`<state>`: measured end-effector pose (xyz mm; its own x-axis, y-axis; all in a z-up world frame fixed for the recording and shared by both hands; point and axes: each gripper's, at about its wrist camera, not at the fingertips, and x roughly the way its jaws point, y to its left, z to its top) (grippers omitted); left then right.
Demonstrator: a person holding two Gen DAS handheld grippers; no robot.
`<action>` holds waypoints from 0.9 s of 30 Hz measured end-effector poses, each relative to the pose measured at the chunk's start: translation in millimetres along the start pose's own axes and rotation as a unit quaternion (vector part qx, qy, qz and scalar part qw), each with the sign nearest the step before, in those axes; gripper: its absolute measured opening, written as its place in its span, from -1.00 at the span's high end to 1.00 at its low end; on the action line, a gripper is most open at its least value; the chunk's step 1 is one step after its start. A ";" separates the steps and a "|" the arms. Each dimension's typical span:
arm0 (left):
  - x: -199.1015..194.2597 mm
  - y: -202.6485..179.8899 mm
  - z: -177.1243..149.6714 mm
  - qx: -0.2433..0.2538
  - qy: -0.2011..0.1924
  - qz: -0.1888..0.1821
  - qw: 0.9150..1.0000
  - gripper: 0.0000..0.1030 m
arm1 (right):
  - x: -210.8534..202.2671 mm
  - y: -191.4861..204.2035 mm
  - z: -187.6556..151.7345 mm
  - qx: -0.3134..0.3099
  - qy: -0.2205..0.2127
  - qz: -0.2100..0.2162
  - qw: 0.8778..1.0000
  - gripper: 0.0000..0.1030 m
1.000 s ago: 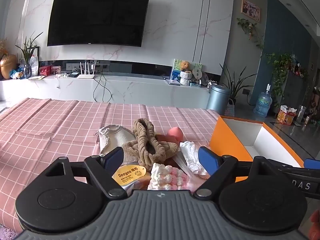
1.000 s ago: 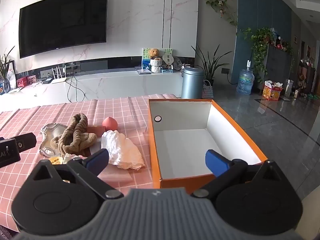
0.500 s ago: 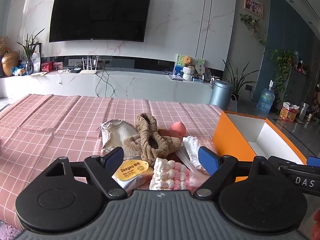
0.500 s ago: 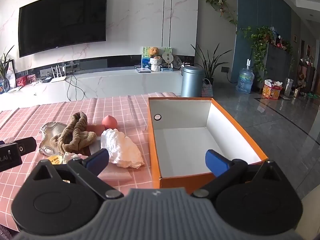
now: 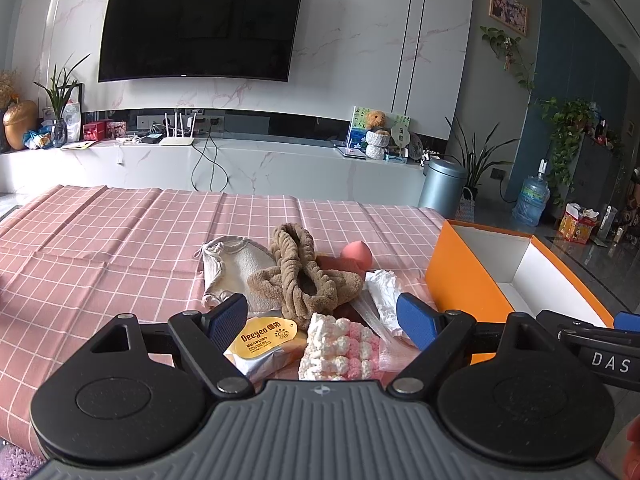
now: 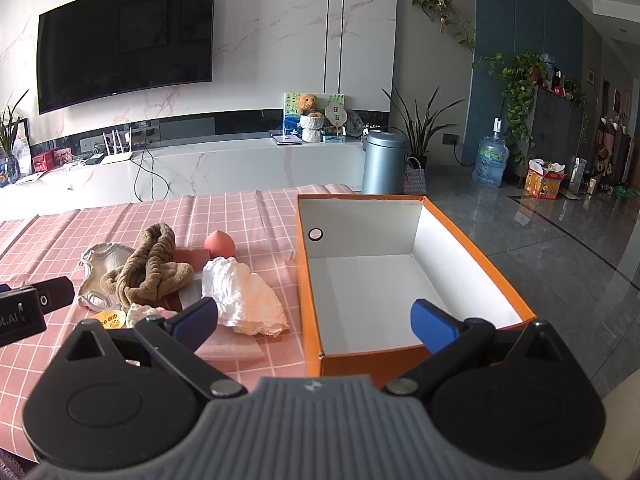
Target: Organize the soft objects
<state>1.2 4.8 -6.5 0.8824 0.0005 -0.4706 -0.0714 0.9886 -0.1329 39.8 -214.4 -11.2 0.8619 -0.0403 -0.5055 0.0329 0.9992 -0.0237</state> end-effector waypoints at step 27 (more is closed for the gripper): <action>-0.3 -3.5 -3.5 -0.001 0.001 0.002 1.000 -0.92 | -0.8 1.4 0.6 -0.003 0.002 -0.001 1.000 -0.96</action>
<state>-0.4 0.8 -8.9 0.8813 0.0046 -0.4725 -0.0765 0.9882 -0.1331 39.5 -213.0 -10.3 0.8598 -0.0415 -0.5089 0.0304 0.9991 -0.0301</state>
